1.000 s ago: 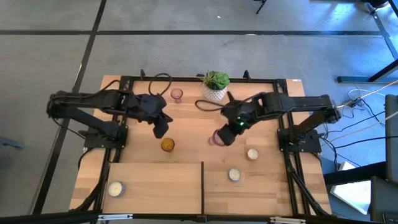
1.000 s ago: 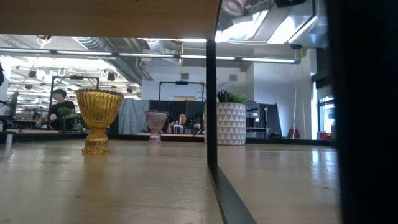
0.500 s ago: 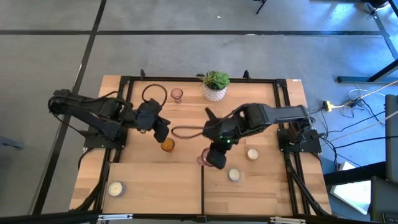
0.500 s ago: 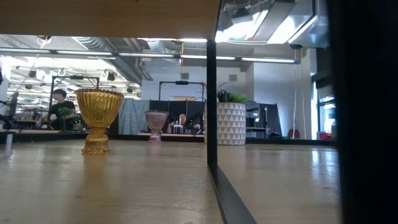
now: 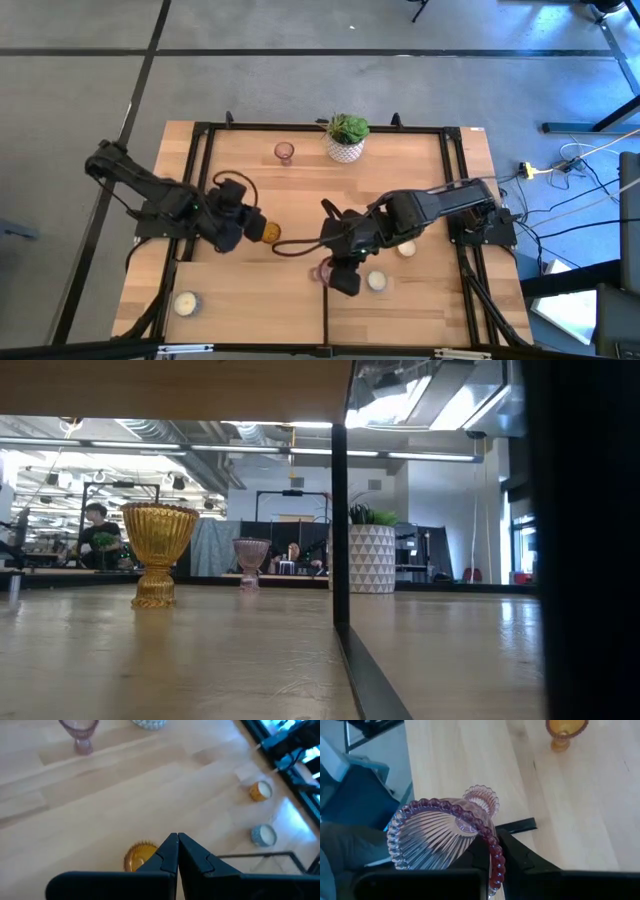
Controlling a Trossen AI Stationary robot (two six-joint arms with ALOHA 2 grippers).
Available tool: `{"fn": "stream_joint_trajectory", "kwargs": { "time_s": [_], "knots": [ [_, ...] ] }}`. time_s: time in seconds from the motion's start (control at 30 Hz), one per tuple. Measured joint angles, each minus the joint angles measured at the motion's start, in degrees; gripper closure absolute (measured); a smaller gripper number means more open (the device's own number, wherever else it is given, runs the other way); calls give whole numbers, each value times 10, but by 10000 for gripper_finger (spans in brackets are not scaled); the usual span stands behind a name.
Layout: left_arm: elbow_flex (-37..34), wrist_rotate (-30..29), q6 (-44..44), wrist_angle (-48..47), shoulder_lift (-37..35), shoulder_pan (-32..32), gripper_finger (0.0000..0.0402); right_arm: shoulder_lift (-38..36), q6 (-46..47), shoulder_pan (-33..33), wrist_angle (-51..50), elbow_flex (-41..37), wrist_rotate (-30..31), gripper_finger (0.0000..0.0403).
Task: Pick & Place candle stick holders
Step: Put the bottom pink glass on the shelf
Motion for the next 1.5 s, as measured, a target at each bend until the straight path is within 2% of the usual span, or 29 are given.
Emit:
{"fn": "stream_joint_trajectory", "kwargs": {
  "time_s": [0.4,0.6,0.77,0.9,1.5],
  "knots": [
    [0,-1,-26,71,67,-43,400,28,-13,-5,25,0,-15,383],
    [0,-10,-42,70,64,-53,400,59,-17,-5,17,0,-29,383],
    [0,-10,-48,70,63,-59,400,57,-17,-7,13,0,-29,383],
    [0,-8,-53,70,63,-60,400,57,-2,-14,-9,0,-51,383],
    [0,-4,-58,70,63,-60,400,57,58,-31,-9,0,-47,383]
  ]
}}
